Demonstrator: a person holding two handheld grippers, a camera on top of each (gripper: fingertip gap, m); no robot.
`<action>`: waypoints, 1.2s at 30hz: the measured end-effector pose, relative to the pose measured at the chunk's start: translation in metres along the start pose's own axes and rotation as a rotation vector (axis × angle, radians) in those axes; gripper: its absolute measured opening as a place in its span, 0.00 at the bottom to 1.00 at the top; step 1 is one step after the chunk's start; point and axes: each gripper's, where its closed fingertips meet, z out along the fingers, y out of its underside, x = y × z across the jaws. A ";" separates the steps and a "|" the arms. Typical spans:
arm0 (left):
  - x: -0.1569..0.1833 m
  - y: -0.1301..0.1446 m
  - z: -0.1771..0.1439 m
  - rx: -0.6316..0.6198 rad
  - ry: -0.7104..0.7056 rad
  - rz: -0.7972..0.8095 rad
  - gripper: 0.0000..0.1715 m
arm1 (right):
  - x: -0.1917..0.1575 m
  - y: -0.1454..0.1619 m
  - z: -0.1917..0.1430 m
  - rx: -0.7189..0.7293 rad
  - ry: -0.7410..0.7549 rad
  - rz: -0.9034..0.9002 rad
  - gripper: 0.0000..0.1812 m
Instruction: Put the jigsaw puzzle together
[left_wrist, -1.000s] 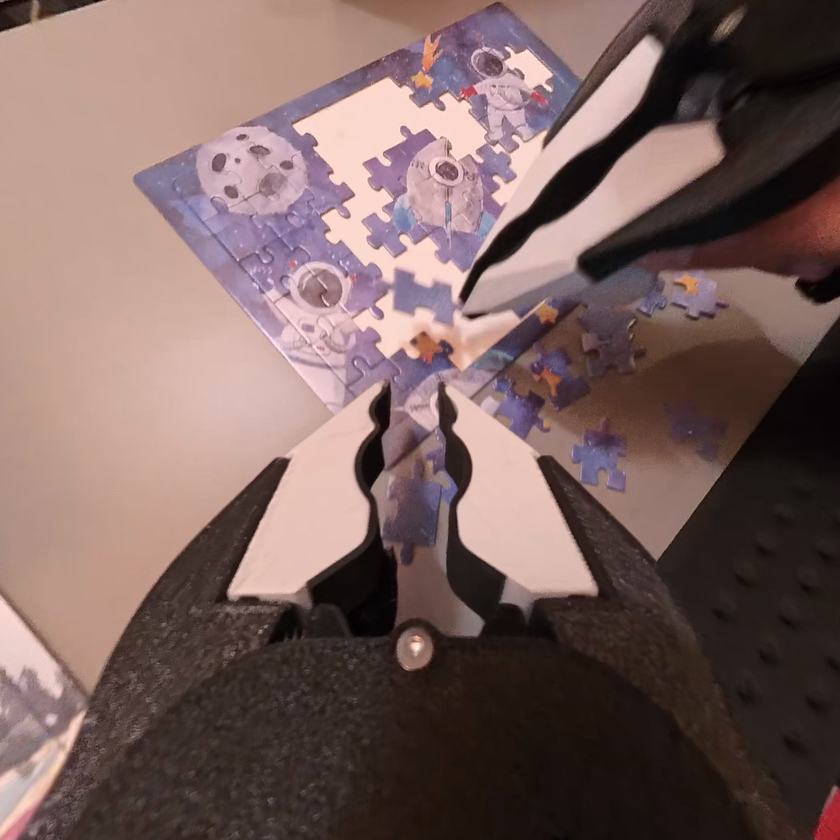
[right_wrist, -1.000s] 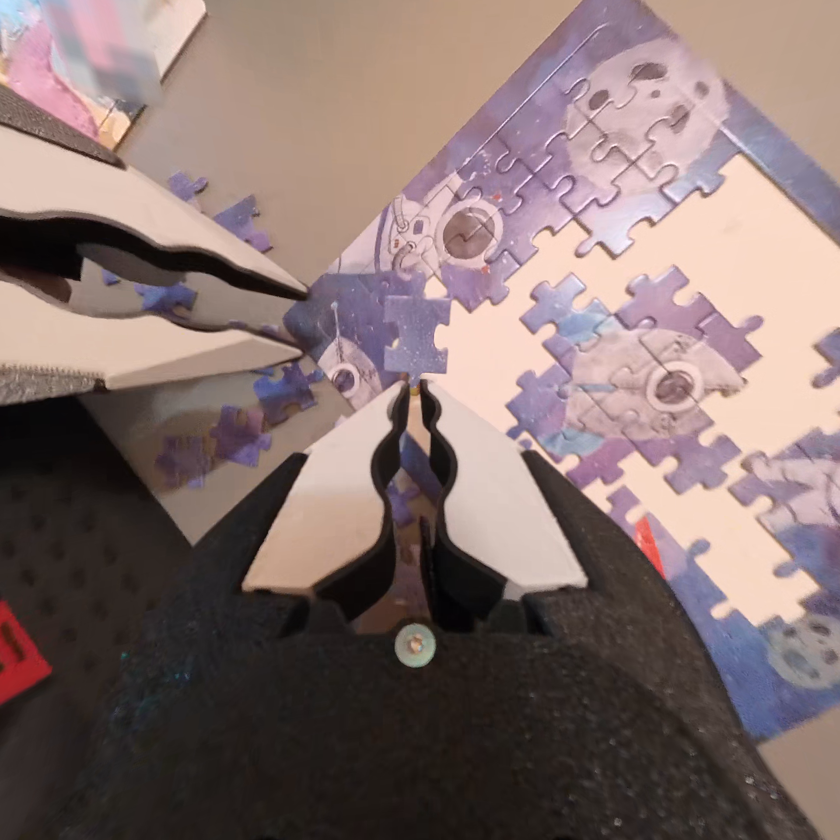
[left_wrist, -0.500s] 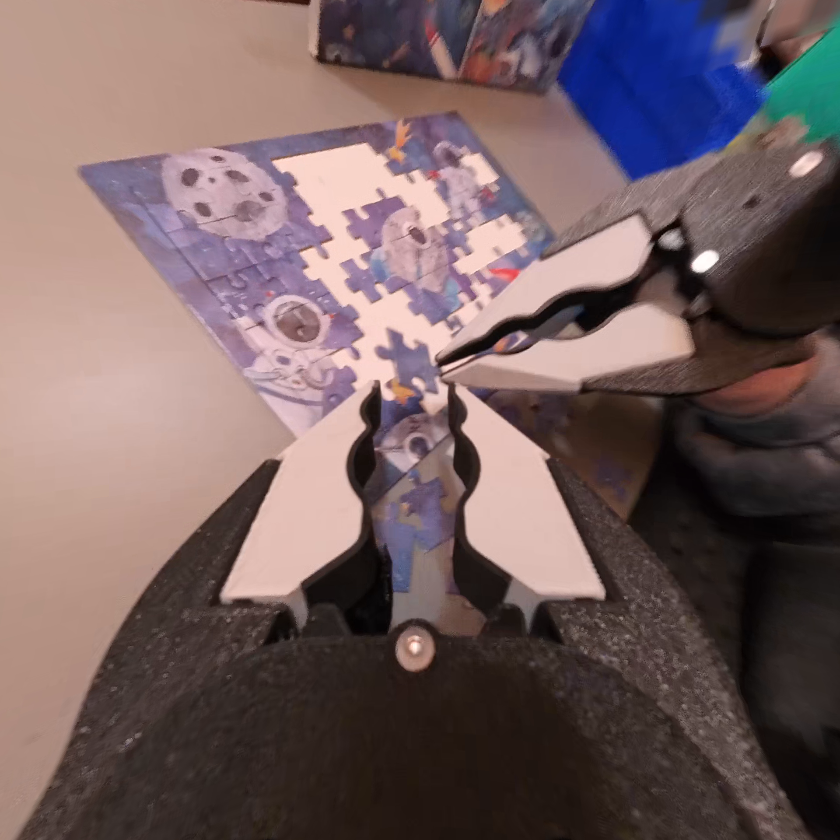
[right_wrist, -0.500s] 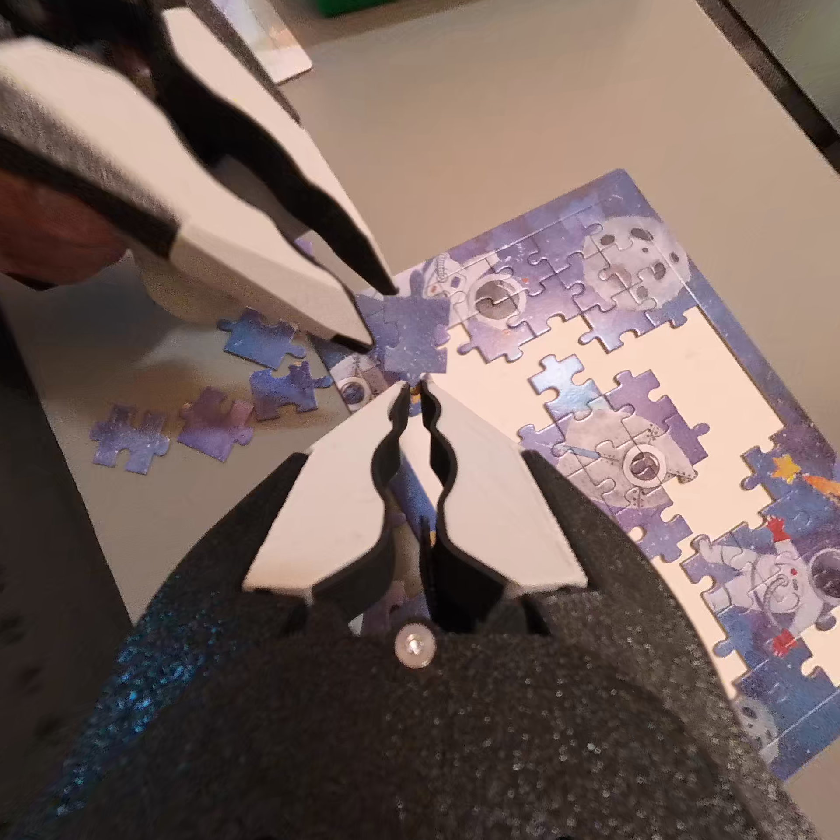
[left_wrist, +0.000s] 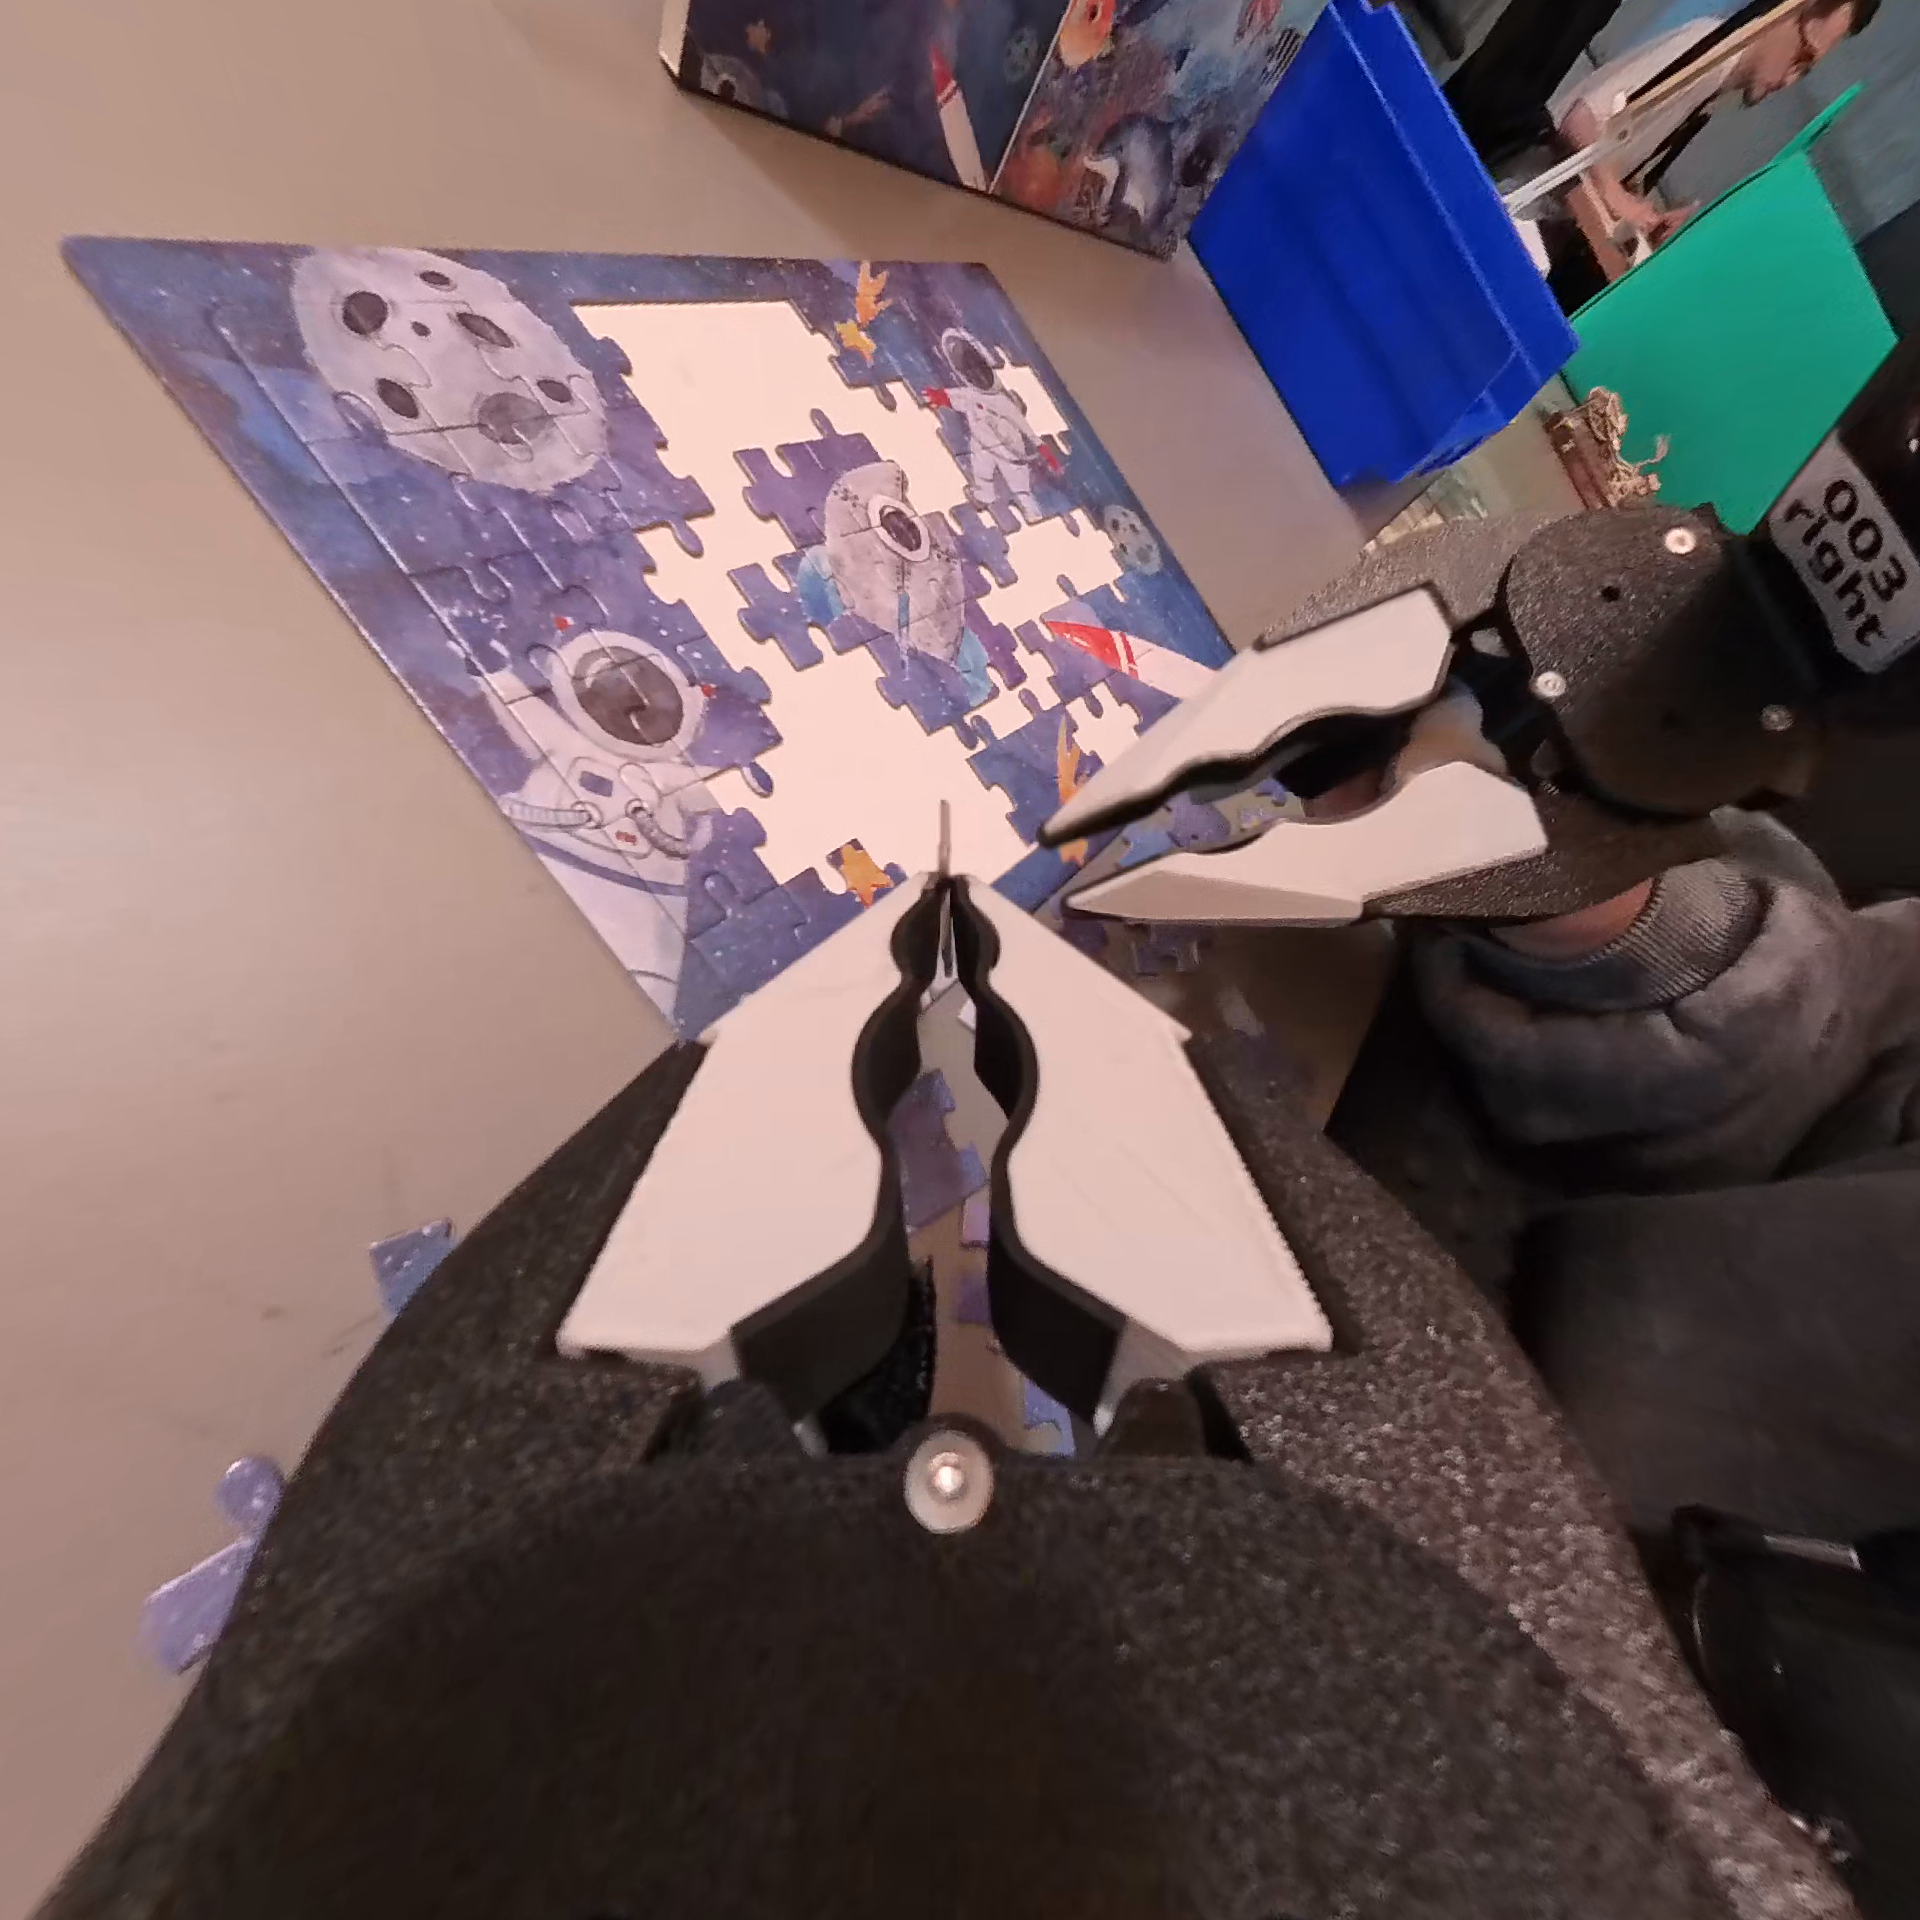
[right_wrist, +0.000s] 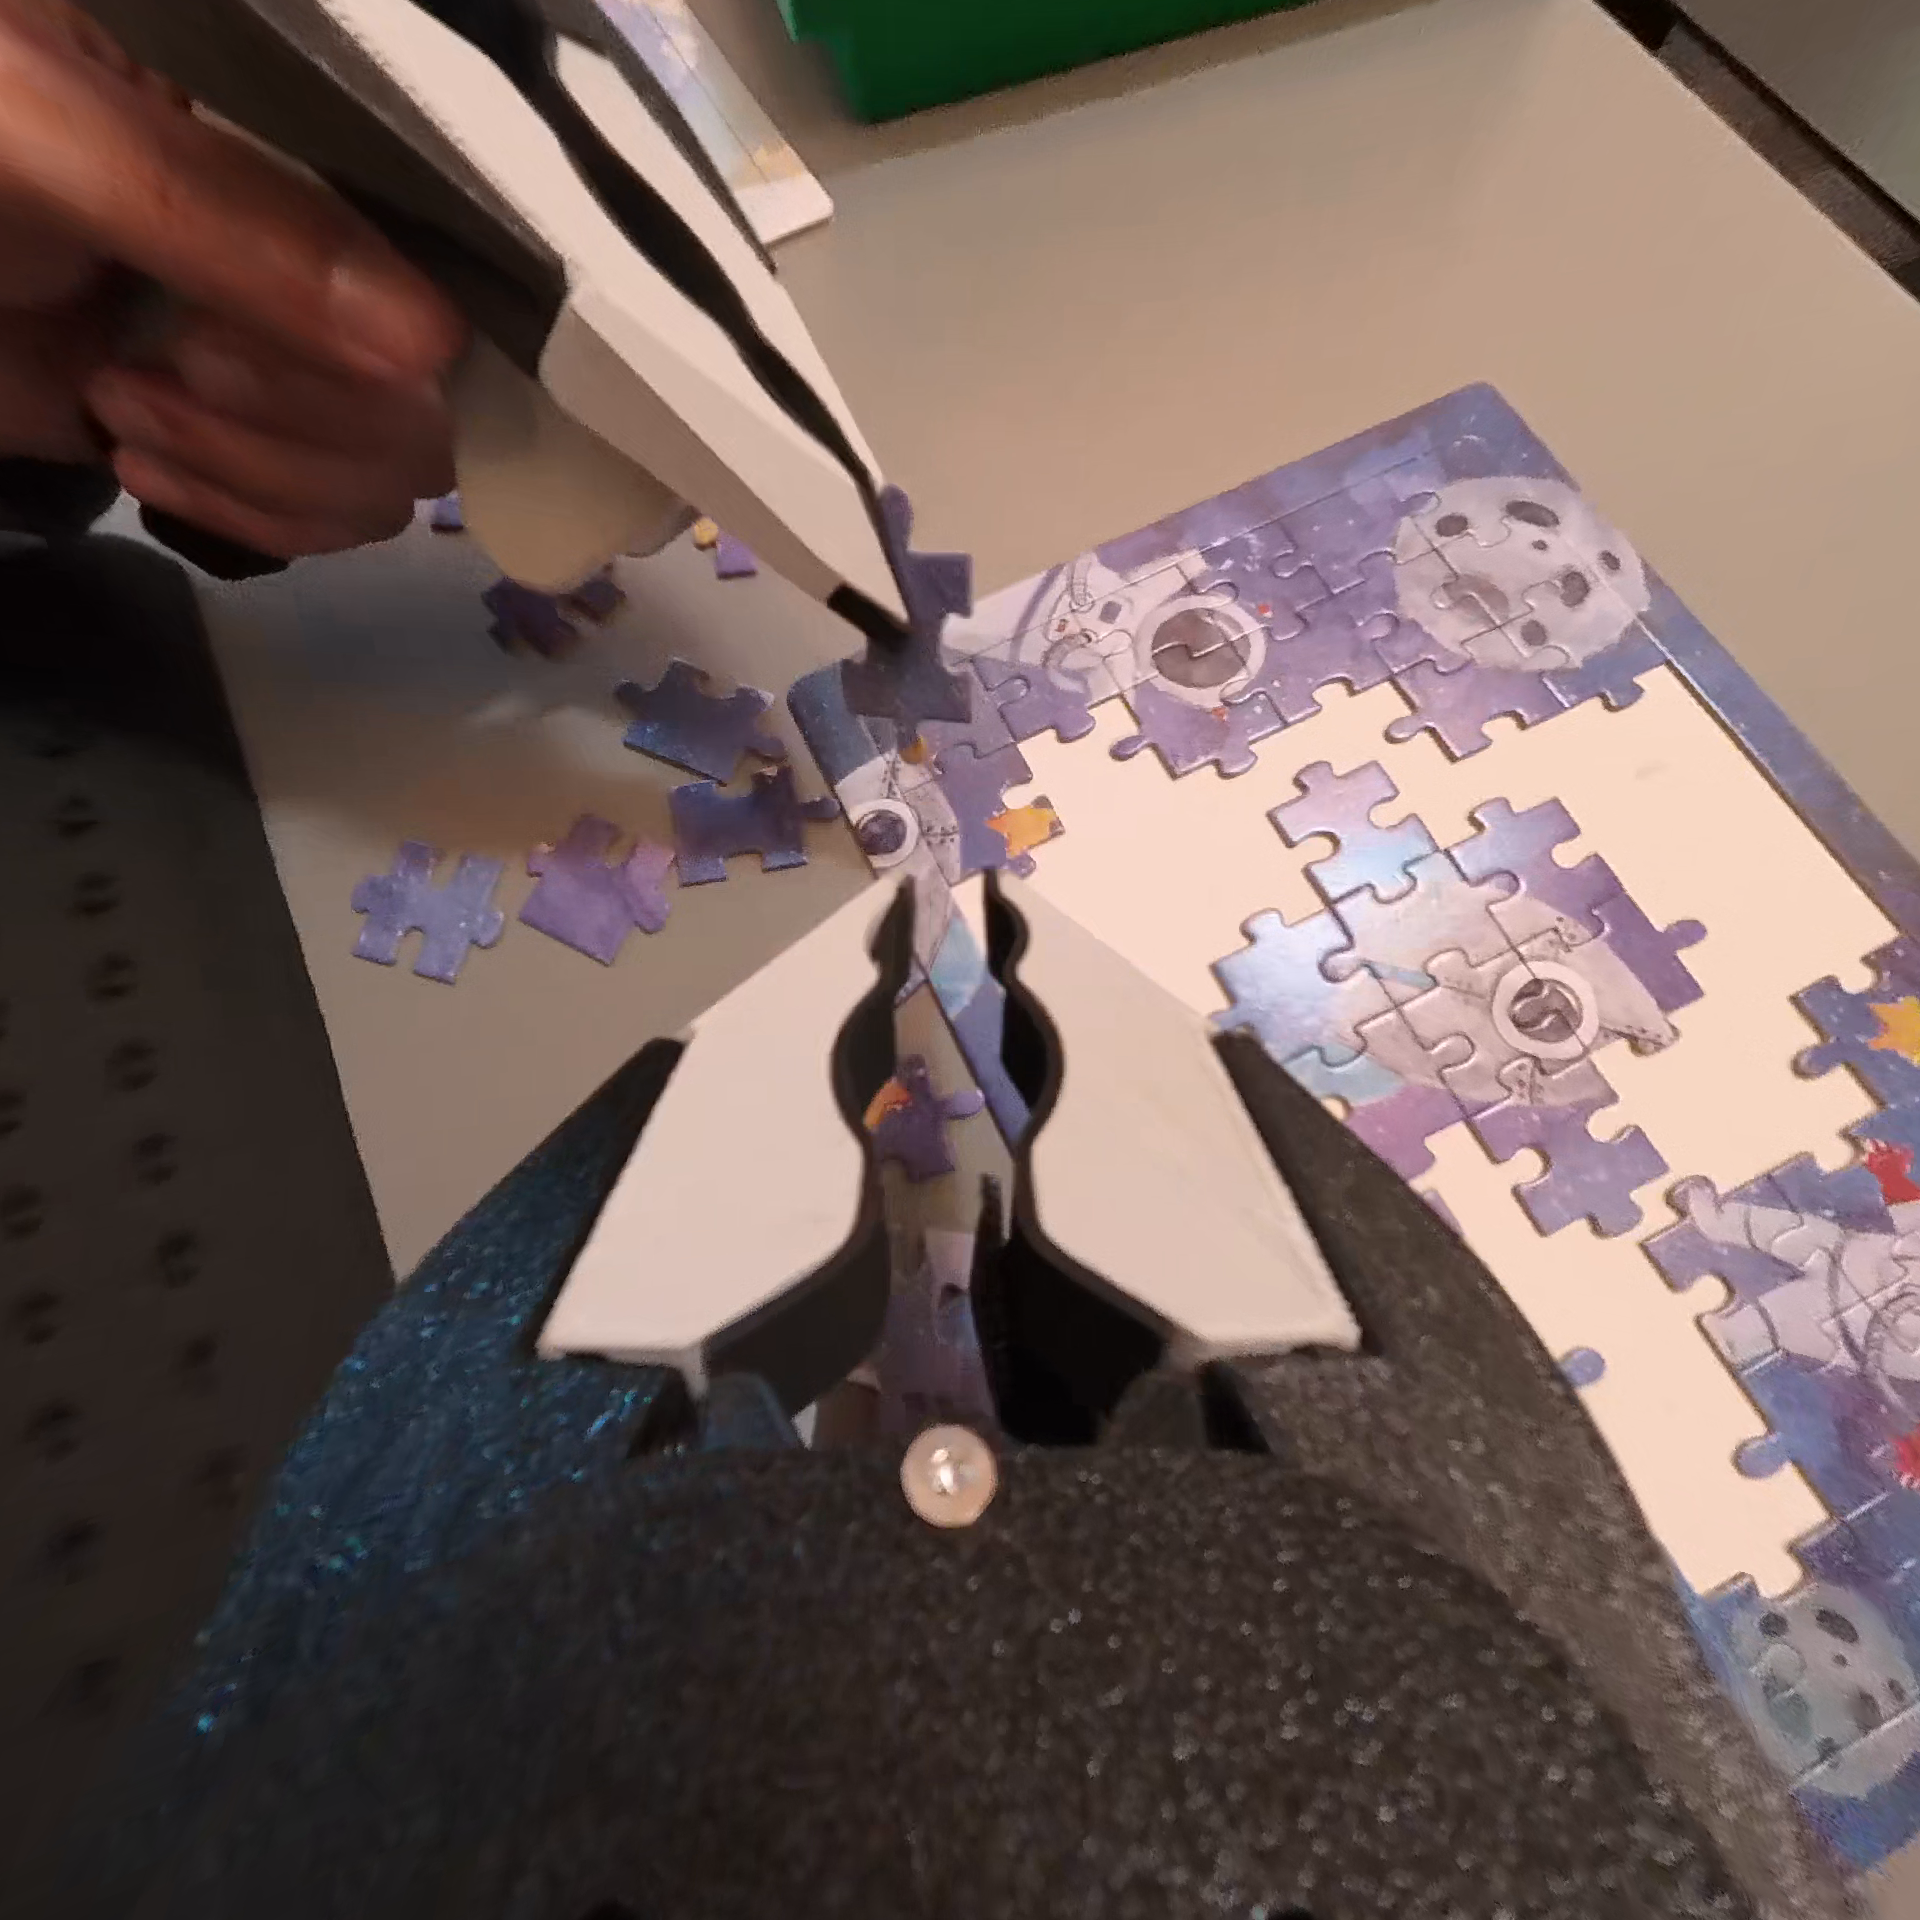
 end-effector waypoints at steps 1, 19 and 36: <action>0.002 0.001 0.001 -0.012 0.013 -0.005 0.01 | 0.000 0.000 -0.002 0.014 -0.012 0.014 0.10; 0.027 0.006 0.015 -0.033 0.192 -0.105 0.01 | -0.027 -0.002 -0.001 0.019 -0.176 0.033 0.16; 0.034 -0.002 0.011 0.023 0.245 -0.150 0.01 | -0.044 0.005 0.009 -0.036 -0.219 0.002 0.15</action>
